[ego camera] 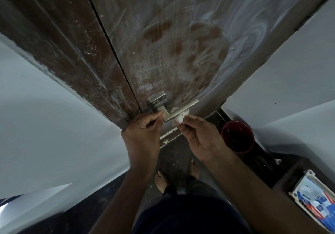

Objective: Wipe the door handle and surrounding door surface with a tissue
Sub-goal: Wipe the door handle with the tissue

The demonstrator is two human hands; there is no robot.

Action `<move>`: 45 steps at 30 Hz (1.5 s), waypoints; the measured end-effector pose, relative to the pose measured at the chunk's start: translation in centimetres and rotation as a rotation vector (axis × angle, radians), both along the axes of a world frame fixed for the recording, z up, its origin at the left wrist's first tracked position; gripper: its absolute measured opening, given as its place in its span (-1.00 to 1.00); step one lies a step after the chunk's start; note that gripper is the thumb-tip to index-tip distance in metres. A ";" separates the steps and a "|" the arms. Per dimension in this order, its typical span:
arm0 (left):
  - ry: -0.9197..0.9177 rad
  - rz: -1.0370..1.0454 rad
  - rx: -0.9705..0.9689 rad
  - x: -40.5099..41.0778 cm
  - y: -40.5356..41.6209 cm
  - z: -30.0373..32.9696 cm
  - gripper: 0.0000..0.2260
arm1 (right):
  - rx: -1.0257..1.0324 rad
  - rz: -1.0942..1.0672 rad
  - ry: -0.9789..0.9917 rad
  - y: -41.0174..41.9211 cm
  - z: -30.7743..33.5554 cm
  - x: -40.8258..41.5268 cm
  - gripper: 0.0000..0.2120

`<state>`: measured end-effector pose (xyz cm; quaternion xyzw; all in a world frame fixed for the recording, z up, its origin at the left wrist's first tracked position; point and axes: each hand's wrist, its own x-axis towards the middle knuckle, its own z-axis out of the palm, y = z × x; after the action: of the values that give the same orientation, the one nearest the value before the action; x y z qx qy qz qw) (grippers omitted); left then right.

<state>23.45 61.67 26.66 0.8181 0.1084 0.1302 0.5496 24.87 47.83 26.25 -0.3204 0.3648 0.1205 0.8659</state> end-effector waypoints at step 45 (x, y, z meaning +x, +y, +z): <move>0.040 0.013 -0.023 -0.4 0.4 0.0 -0.83 | 0.093 0.201 -0.161 3.7 -2.9 -0.1 -0.65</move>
<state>23.02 62.03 26.63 0.8135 0.1260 0.1160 0.5558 24.82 51.50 23.32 -0.3234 0.2542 0.1975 0.8898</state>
